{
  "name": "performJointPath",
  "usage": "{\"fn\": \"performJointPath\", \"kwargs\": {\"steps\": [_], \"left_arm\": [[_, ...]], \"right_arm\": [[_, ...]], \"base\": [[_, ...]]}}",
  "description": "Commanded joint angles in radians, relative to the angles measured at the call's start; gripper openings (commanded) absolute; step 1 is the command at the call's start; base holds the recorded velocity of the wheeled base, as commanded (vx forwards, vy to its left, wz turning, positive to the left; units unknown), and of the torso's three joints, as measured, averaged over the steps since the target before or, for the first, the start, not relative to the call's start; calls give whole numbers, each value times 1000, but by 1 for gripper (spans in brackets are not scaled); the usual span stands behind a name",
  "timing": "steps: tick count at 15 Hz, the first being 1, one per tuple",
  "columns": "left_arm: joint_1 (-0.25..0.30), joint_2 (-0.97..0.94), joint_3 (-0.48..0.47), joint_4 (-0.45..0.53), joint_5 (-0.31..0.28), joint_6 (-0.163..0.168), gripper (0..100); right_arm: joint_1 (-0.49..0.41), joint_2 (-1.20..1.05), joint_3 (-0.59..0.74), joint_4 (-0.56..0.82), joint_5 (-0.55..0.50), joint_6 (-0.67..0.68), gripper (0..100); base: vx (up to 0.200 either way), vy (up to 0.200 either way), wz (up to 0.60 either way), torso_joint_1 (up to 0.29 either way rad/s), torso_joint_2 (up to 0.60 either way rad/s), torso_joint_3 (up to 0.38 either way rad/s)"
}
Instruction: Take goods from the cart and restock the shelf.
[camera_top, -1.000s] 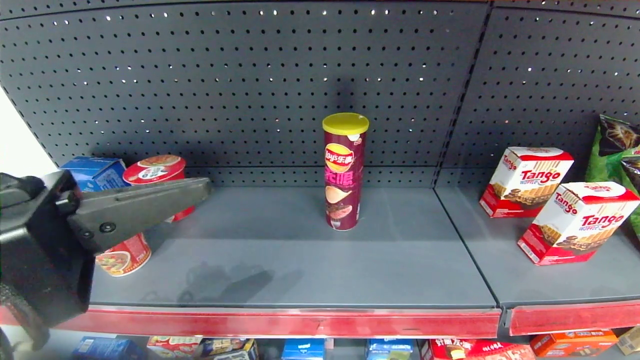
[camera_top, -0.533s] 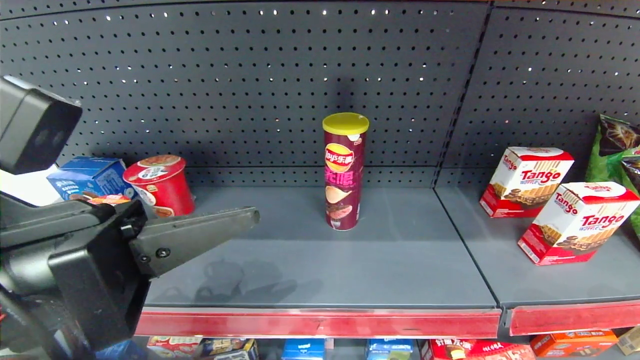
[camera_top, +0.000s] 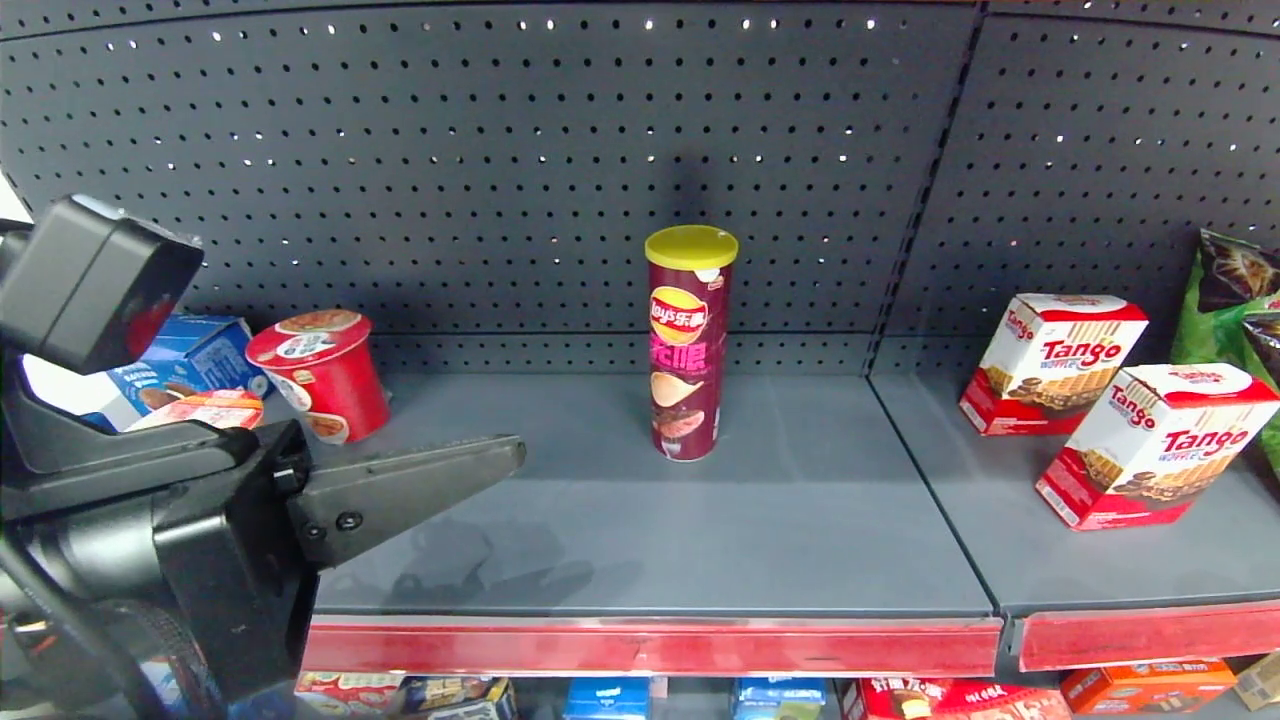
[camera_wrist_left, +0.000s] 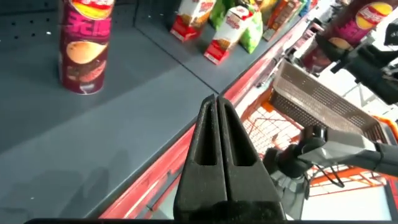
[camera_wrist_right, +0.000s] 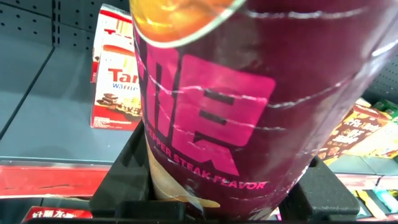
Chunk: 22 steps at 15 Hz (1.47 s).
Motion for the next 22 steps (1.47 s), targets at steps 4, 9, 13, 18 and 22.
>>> {"fn": "performJointPath", "kwargs": {"steps": [4,9,13,18,22], "left_arm": [[25,27,0,-1,2,2,100],[25,77,-31,-10,4,2,100],[71,215,-128,-4,4,106,100],[103,388,-264,-9,1,194,100],[104,508,-379,-7,-1,240,100]], "right_arm": [[0,-18,20,-1,1,-1,0],[-1,-19,20,-1,0,-1,0],[-1,-18,22,-1,0,-1,0],[-6,-31,19,0,-3,-1,0],[-6,-42,29,5,-3,-26,0]], "base": [[0,0,0,0,0,0],[0,0,0,0,0,0],[0,0,0,0,0,0],[0,0,0,0,0,0],[0,0,0,0,0,0]]}}
